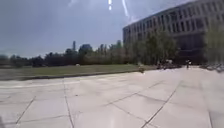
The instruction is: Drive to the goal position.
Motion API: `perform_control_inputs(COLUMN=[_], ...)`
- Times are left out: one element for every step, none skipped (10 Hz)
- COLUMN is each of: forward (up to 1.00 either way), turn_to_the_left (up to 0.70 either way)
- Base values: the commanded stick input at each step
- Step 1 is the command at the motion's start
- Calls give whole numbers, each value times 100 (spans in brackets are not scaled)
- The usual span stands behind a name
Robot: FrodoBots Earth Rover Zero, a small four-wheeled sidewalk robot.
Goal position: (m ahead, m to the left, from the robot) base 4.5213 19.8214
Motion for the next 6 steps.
perform_control_inputs(forward=[0, 0, 0, 0, 0, 0], turn_to_the_left=[85, 85, 85, 85, 85, 85])
